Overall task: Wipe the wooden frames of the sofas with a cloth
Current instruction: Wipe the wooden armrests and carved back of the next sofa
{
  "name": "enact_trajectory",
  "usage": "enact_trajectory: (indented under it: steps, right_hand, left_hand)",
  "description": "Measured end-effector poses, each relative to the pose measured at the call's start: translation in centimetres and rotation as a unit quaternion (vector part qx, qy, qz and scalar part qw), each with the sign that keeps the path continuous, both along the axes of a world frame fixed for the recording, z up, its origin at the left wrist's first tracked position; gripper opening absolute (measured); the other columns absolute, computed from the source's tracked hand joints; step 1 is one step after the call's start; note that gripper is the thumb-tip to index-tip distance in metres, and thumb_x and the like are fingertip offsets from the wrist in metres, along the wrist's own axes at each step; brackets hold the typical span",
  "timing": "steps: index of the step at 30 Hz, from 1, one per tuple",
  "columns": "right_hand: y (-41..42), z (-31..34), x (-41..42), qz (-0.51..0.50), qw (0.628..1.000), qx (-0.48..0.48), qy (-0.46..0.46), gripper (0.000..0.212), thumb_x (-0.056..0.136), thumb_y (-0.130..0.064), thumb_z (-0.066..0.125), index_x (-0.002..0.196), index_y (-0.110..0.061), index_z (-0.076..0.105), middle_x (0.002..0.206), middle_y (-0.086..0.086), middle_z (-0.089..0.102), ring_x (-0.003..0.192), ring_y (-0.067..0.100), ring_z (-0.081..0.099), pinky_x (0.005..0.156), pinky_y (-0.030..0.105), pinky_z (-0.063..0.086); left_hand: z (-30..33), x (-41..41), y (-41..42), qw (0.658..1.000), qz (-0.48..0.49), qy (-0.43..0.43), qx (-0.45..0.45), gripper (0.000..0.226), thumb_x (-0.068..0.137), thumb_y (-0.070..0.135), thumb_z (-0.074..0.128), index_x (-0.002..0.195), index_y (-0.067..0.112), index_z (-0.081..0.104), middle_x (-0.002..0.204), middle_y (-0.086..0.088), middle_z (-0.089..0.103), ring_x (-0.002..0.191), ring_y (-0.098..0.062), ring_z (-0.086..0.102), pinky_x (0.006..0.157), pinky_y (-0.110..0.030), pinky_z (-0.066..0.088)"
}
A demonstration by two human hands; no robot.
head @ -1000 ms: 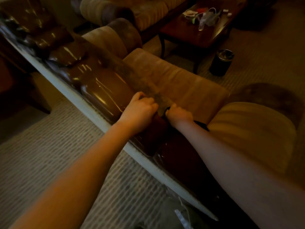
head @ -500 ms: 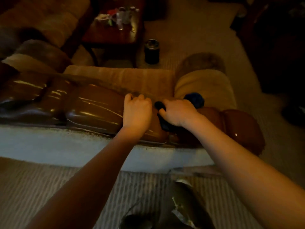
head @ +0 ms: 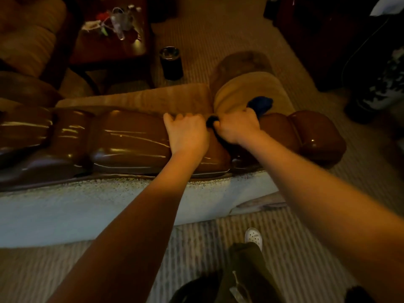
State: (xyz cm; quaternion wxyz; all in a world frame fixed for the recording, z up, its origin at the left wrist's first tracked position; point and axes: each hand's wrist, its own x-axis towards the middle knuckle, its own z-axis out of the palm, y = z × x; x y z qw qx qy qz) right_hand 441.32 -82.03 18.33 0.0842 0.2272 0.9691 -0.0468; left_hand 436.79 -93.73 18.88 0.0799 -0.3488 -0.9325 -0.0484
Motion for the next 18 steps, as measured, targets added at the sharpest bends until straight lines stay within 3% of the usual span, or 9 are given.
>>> enact_trajectory:
  steps: [3,5,7,10,12,15,18]
  right_hand:
    - [1.8,0.7,-3.6,0.002,0.988,-0.098,-0.116,0.058,0.100,-0.049,0.019,0.127,-0.012,0.054,0.136,0.015,0.049,0.120,0.033,0.046,0.096,0.043,0.034]
    - [2.1,-0.1,-4.0,0.023,0.984,-0.111,-0.137,0.058,0.100,-0.050,0.017,0.135,-0.015,0.047,0.143,0.013,0.043,0.125,0.032,0.043,0.103,0.045,0.033]
    - [2.4,-0.7,-3.2,0.055,0.986,-0.087,-0.128,0.056,0.099,-0.051,0.017,0.136,-0.021,0.047,0.139,0.011,0.047,0.120,0.032,0.047,0.094,0.042,0.037]
    - [2.5,-0.4,-0.8,0.105,0.993,-0.003,-0.050,0.049,0.100,-0.046,0.022,0.131,-0.023,0.051,0.126,0.009,0.057,0.107,0.031,0.053,0.075,0.037,0.036]
    - [1.6,-0.2,1.9,0.128,0.991,0.030,0.038,0.044,0.100,-0.043,0.029,0.130,-0.022,0.054,0.127,0.007,0.055,0.112,0.031,0.051,0.082,0.039,0.035]
    - [-0.4,-1.3,6.8,0.117,0.961,0.023,0.249,0.039,0.094,-0.039,0.043,0.117,-0.017,0.066,0.121,0.006,0.060,0.107,0.030,0.056,0.086,0.037,0.039]
    - [-2.9,-4.4,9.7,0.089,0.929,0.105,0.345,0.030,0.089,-0.027,0.054,0.111,-0.012,0.068,0.114,0.009,0.063,0.102,0.029,0.058,0.084,0.037,0.039]
  left_hand:
    - [0.3,0.0,0.2,1.000,0.008,-0.011,-0.004,0.016,0.089,0.017,0.044,0.088,0.017,0.059,0.093,-0.006,0.064,0.099,-0.031,0.056,0.103,-0.047,0.024]
    - [0.3,0.0,0.2,1.000,0.009,-0.015,-0.009,0.016,0.090,0.017,0.044,0.089,0.017,0.060,0.093,-0.006,0.064,0.098,-0.030,0.056,0.102,-0.047,0.023]
    - [0.4,0.0,0.1,1.000,0.006,-0.016,-0.005,0.014,0.089,0.015,0.043,0.081,0.019,0.054,0.090,-0.006,0.064,0.096,-0.030,0.056,0.102,-0.046,0.024]
    - [0.5,0.2,0.0,1.000,0.001,-0.011,0.005,0.017,0.089,0.013,0.043,0.074,0.020,0.043,0.087,-0.005,0.062,0.092,-0.030,0.055,0.099,-0.043,0.026]
    - [0.5,0.2,0.0,1.000,0.001,-0.011,0.010,0.016,0.088,0.013,0.042,0.073,0.020,0.043,0.086,-0.005,0.062,0.091,-0.029,0.055,0.096,-0.042,0.026]
    - [0.4,0.2,0.1,0.999,-0.007,-0.013,0.029,0.013,0.085,0.013,0.043,0.074,0.019,0.046,0.087,-0.006,0.062,0.090,-0.030,0.054,0.091,-0.041,0.027]
    - [0.4,0.2,0.3,0.997,-0.036,-0.060,0.036,0.010,0.085,0.011,0.042,0.078,0.017,0.046,0.096,-0.010,0.062,0.094,-0.032,0.053,0.085,-0.040,0.030]
